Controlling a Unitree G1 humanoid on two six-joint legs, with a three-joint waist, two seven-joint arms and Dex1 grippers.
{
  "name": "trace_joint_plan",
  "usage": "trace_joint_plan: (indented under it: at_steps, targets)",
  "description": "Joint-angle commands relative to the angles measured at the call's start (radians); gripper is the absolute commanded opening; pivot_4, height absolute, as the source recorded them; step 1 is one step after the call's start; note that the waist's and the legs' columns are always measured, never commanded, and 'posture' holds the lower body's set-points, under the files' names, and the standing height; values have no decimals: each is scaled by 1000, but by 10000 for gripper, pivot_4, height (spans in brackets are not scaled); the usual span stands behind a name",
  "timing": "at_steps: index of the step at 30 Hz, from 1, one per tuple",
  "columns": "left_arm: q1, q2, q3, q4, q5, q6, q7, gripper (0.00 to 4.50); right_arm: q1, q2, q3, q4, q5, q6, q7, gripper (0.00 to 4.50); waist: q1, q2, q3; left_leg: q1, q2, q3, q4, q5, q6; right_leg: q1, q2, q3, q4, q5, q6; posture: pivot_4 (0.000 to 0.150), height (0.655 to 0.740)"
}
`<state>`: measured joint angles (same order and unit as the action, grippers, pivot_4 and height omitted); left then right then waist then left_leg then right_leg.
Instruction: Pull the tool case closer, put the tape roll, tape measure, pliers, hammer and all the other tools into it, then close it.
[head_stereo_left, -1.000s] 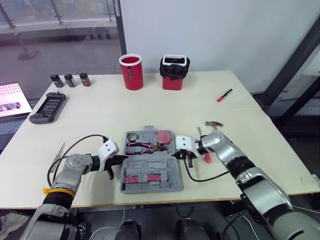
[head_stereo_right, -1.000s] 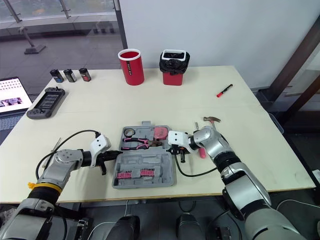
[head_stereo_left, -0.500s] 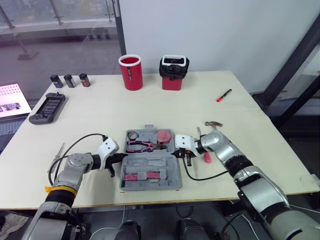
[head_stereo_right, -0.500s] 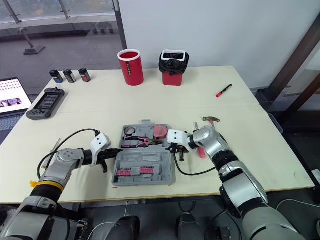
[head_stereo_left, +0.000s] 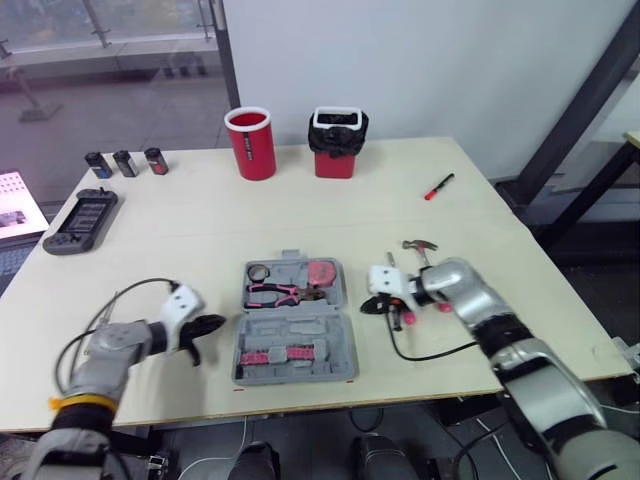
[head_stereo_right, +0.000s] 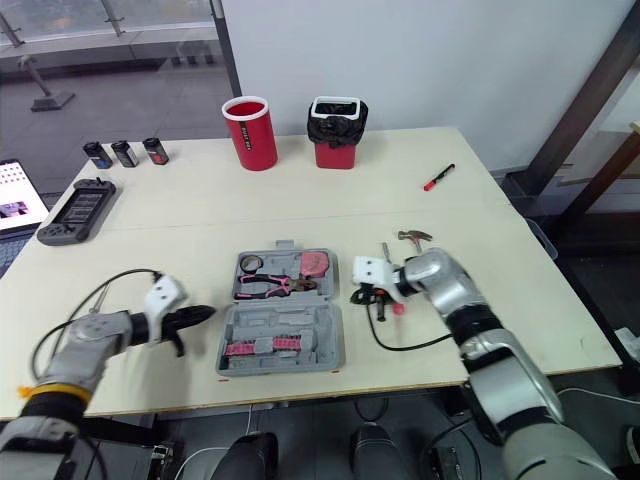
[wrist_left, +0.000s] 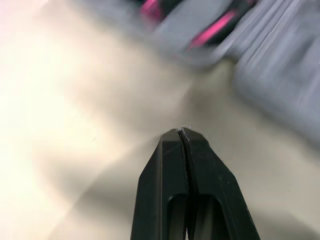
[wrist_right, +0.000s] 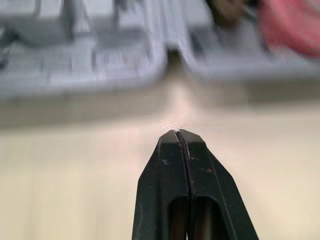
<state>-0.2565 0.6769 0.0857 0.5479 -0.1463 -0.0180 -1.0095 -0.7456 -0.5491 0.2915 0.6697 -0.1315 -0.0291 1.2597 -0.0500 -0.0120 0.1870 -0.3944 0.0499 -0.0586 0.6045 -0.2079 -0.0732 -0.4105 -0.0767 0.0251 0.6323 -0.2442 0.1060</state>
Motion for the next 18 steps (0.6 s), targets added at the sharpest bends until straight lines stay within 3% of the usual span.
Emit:
trace_joint_plan:
  at_steps: [1,3,5,7,10,13,15,16,18]
  targets:
    - [79,42,143,-79,-123,-3,-20,303,48,-54,-98,-180,108,77,20,0,1,0,0,0,0,0,-1,0,0,-1,0,0,0,0,0,1500,7400]
    - [144,57,213,-125,-175,7,-25,303,97,-90,-164,-236,174,122,28,0,6,0,0,0,0,0,-2,0,0,-1,0,0,0,-1,0,1500,7400]
    - [228,75,286,-179,-210,9,-24,5612,150,-129,-243,-258,233,138,18,0,7,-1,1,0,0,0,-2,0,0,0,0,0,-2,-1,-1,1500,7400]
    - [317,84,359,-212,-240,-2,-25,12897,211,-169,-318,-261,281,130,7,5171,11,-2,1,-1,0,1,-2,0,0,0,-2,0,-3,-2,-1,1500,7400]
    - [418,87,460,-220,-279,-25,-17,27320,290,-206,-422,-257,357,127,-12,17355,12,-2,1,-3,-1,3,-2,-1,-1,-1,-5,0,-6,-2,-1,1500,7400]
    - [535,87,614,-171,-324,-68,-12,43513,425,-258,-532,-212,405,98,-15,33568,10,-4,2,-3,-1,3,-1,-1,-1,-2,-5,0,-6,-2,-1,1500,7400]
    - [587,82,678,-161,-349,-78,-9,45000,487,-275,-572,-185,421,76,-19,42485,7,-5,2,-3,-1,4,-2,-1,-1,-2,-5,0,-6,-4,1,1500,7400]
    - [615,77,714,-151,-361,-82,-2,45000,517,-277,-595,-163,433,69,-25,44864,6,-5,2,-3,-1,4,-2,-1,-2,-2,-5,0,-9,-4,1,1500,7400]
    - [656,69,768,-134,-377,-91,7,45000,559,-280,-626,-126,442,47,-35,44864,4,-5,2,-3,-1,5,-2,-2,-2,-2,-6,0,-12,-4,1,1500,7400]
